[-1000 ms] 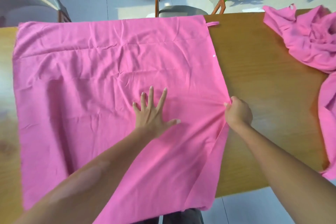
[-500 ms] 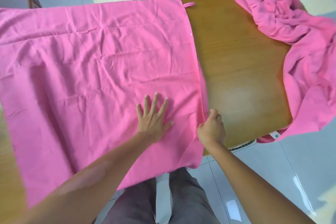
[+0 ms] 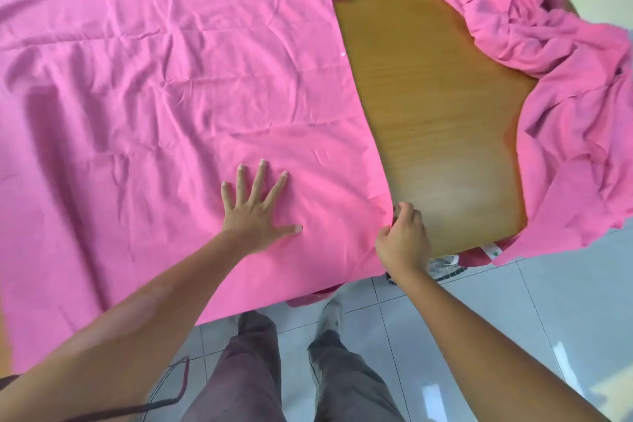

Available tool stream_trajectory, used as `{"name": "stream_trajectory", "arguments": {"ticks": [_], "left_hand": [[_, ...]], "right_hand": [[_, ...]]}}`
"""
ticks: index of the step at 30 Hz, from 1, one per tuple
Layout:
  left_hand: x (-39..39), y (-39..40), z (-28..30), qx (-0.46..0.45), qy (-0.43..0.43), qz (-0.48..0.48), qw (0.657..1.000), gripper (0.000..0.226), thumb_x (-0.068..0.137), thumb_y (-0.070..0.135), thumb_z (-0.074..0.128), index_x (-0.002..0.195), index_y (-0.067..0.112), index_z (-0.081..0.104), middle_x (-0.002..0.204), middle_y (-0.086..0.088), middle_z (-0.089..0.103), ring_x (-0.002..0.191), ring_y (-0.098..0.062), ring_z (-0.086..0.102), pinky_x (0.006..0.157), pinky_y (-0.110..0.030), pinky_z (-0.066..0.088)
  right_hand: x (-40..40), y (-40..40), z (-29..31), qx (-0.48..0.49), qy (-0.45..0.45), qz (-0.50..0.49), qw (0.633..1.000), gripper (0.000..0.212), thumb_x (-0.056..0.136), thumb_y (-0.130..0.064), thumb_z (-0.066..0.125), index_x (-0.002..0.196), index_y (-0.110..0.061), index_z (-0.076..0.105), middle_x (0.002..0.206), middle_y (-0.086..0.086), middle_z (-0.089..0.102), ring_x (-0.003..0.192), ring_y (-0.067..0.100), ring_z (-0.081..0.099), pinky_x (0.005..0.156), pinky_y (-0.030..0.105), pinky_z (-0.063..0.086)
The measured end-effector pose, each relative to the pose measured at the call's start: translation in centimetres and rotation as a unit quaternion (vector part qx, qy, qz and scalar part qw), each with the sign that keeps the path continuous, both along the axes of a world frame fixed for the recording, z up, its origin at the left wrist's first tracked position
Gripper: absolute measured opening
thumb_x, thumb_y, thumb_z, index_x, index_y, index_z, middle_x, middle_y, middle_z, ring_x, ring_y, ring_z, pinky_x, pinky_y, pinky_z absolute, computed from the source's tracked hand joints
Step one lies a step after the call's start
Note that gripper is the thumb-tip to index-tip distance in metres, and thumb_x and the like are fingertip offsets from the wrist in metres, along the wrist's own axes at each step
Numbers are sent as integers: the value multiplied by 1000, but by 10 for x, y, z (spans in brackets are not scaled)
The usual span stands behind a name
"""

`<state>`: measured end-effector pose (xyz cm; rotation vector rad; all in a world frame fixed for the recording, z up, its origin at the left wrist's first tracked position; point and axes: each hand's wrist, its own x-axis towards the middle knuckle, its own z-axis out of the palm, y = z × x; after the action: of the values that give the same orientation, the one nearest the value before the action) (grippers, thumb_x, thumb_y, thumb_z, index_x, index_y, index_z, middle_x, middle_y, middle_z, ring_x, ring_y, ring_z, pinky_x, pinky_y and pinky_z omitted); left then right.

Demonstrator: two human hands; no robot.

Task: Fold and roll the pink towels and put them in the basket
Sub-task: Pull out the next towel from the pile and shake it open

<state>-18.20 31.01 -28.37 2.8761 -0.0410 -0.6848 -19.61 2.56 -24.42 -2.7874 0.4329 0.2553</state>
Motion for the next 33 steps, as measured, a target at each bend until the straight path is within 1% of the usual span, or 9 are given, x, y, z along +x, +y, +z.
{"name": "stream_trajectory", "arguments": {"ticks": [3,7,10,15,18,21,27,30,33], "left_hand": [[-15,-16,7,-9,-20,18,1000,103,81,88,36,154,45,-23,160,2,-38,148,-40,-30,119,-67,-8],[-46,-43,10,1,-19,32,999,94,86,85,32,154,46,-20,162,2,-35,150,-43,-24,118,-70,-3],[-57,-46,11,17,-19,68,997,92,88,83,32,155,45,-18,164,0,-29,151,-45,-18,119,-69,1],[-62,-35,21,39,12,81,996,97,87,80,44,157,45,-14,166,-1,-25,152,-44,-13,119,-68,8],[-63,-28,29,35,38,80,995,100,87,76,50,157,45,-14,165,2,-27,152,-42,-15,118,-68,10],[-62,-25,34,36,50,68,996,100,88,73,53,157,44,-13,165,3,-28,153,-41,-14,118,-68,14],[-65,-23,39,31,48,67,996,98,89,63,60,159,42,-6,168,1,-20,153,-42,-8,118,-63,20],[-75,-23,40,25,43,88,995,96,90,62,60,159,42,-4,168,0,-18,153,-42,-7,120,-62,18],[-88,-24,40,22,33,111,993,95,91,62,59,160,40,-2,168,-1,-16,154,-41,-5,121,-61,19]], "right_hand": [[-23,9,2,7,9,3,1000,60,76,-9,61,133,-9,43,119,13,53,102,35,56,71,41,49],[-39,12,3,8,50,60,997,67,75,-12,62,137,-13,37,123,10,51,105,31,55,69,39,49],[-36,-1,5,6,70,81,994,58,79,-6,59,133,-11,39,122,11,54,104,33,57,70,39,48],[-20,-27,11,18,71,97,993,38,85,2,55,120,-9,46,114,11,57,86,35,63,60,35,40],[-18,-35,12,16,69,85,994,28,92,-3,56,118,-9,48,112,10,59,86,33,64,61,34,41],[-23,-40,11,17,61,68,996,15,100,-16,54,111,-8,48,107,10,62,89,34,65,60,33,40],[-33,-43,15,23,70,60,996,21,100,-30,56,103,-13,45,92,8,67,83,33,67,58,34,45],[-38,-44,17,38,72,71,994,24,97,-29,60,106,-15,44,91,5,63,81,30,65,61,36,50],[-44,-46,16,58,71,81,992,20,96,-20,60,105,-17,42,88,4,62,75,27,61,54,33,42]]}}
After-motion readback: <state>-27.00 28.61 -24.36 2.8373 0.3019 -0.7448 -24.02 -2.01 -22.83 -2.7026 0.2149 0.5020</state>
